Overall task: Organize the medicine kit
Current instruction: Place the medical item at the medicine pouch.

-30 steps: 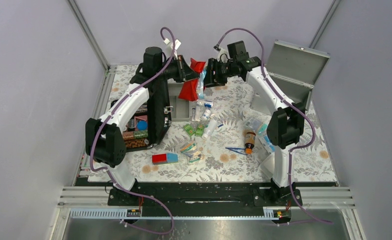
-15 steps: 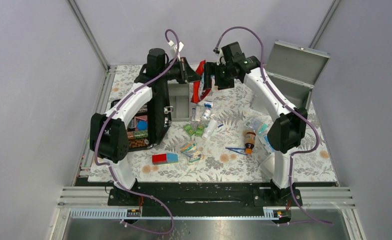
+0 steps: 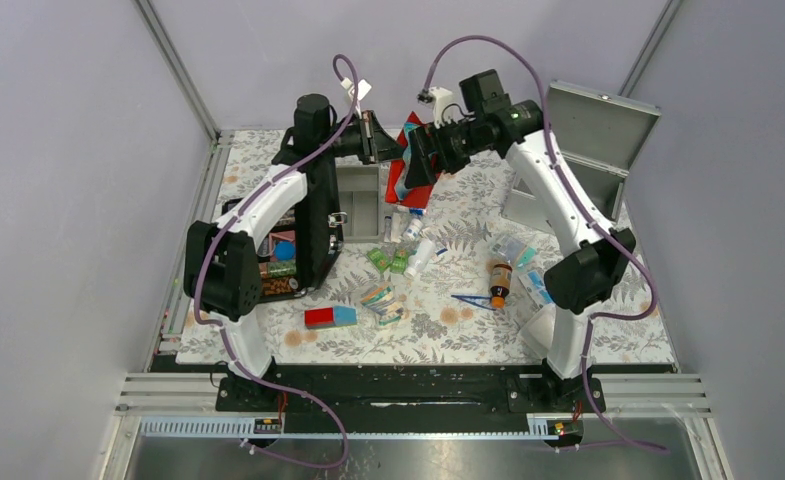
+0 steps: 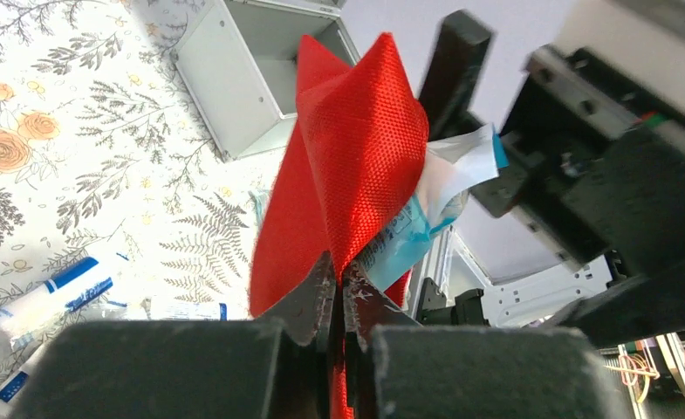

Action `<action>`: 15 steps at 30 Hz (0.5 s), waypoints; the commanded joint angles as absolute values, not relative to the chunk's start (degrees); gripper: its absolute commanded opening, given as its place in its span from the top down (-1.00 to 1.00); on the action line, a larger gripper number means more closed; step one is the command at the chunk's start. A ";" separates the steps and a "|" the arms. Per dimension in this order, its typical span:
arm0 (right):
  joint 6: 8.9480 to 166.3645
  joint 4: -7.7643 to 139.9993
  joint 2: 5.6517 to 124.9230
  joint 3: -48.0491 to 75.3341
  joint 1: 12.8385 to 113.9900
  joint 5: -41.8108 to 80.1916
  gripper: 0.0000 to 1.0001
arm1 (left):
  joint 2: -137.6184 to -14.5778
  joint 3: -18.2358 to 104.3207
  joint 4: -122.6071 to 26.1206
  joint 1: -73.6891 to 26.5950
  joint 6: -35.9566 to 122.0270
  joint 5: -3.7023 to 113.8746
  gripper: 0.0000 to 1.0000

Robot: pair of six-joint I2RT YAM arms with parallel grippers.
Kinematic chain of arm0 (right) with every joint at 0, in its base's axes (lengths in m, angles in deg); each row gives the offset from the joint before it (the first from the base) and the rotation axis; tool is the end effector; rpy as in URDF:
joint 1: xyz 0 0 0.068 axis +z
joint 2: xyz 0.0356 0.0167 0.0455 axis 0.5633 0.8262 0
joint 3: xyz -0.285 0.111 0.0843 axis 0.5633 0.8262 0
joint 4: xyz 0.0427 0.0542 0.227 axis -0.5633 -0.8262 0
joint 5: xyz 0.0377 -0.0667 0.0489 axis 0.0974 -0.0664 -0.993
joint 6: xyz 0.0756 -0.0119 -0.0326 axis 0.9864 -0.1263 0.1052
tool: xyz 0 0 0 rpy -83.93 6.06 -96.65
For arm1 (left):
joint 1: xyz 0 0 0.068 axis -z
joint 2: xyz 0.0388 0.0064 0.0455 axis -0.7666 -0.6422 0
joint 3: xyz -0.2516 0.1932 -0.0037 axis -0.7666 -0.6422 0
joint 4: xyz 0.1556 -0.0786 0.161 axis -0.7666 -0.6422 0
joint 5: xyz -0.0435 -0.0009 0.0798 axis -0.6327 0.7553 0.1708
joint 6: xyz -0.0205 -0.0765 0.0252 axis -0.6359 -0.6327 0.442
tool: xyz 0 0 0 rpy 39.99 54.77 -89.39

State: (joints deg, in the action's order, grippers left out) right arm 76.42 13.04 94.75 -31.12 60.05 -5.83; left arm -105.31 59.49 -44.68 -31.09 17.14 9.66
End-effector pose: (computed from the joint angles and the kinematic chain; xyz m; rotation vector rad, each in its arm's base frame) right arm 0.3717 0.2229 0.4064 -0.8831 2.1626 0.8505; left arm 0.3975 -0.1984 0.3895 0.4562 1.8815 -1.4989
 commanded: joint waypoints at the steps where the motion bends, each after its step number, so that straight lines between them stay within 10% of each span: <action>1: 68.54 3.87 92.96 -42.23 58.34 -16.24 -0.99 | -105.66 61.56 -40.33 -31.51 16.20 6.55 1.00; 8: 59.51 -10.53 99.63 -56.14 56.26 -14.34 -0.97 | -104.82 61.74 -41.61 -31.96 17.87 3.88 1.00; 15: 50.04 -3.25 96.10 -49.41 53.54 -19.77 -0.36 | -104.26 64.19 -52.27 -31.96 27.08 1.55 1.00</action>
State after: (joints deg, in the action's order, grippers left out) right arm 59.04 -4.51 97.48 -52.39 54.49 -15.25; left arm -105.44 60.04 -47.39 -31.79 20.20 5.44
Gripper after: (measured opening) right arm 0.746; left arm 0.013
